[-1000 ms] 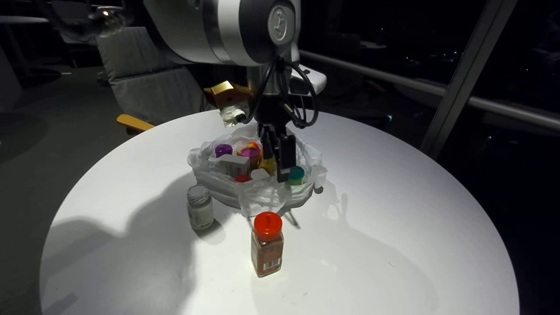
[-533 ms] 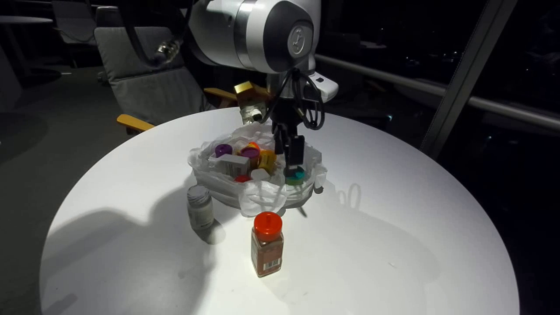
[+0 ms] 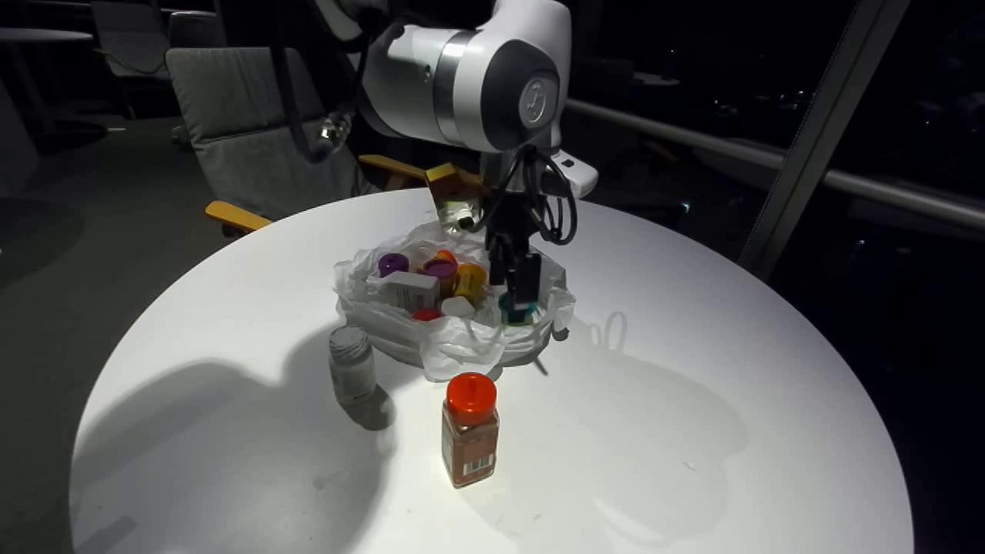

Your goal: Remove all the objects from the white plastic bag and put them on the table

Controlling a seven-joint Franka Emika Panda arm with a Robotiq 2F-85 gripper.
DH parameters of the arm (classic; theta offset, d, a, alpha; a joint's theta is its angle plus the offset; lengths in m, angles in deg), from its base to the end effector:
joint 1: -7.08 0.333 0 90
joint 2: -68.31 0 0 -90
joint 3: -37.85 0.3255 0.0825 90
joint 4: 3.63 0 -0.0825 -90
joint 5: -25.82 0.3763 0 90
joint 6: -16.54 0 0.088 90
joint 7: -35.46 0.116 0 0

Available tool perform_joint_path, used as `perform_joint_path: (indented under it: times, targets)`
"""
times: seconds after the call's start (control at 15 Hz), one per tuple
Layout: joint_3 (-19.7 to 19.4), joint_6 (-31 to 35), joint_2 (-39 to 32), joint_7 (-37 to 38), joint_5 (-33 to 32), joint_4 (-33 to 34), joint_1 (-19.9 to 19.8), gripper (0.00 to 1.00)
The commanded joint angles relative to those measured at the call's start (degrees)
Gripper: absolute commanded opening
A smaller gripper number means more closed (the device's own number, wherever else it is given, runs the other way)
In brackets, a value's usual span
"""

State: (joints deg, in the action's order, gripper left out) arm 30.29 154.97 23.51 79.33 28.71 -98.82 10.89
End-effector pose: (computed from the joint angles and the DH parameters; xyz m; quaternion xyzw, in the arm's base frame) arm 0.6779 -0.0345 0.1560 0.9142 -0.4040 0.0010 0.0317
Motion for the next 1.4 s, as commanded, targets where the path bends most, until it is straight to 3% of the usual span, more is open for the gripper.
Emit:
perform_joint_path:
  times: [0.0,0.4,0.67,0.93,1.33]
  targets:
    - [-0.69,-2.50,-2.06,0.35,0.94,4.24,-0.24,0.74]
    - [-0.82,-3.46,-0.99,0.05,1.09,4.12,-0.75,0.29]
    - [-1.22,-3.32,3.83,0.88,0.36,0.47,0.73,0.29]
    - [-2.19,-4.36,12.81,3.73,-3.51,-6.07,5.94,0.29]
    - [3.70,-7.42,22.66,5.95,-7.38,-16.92,12.23,0.29]
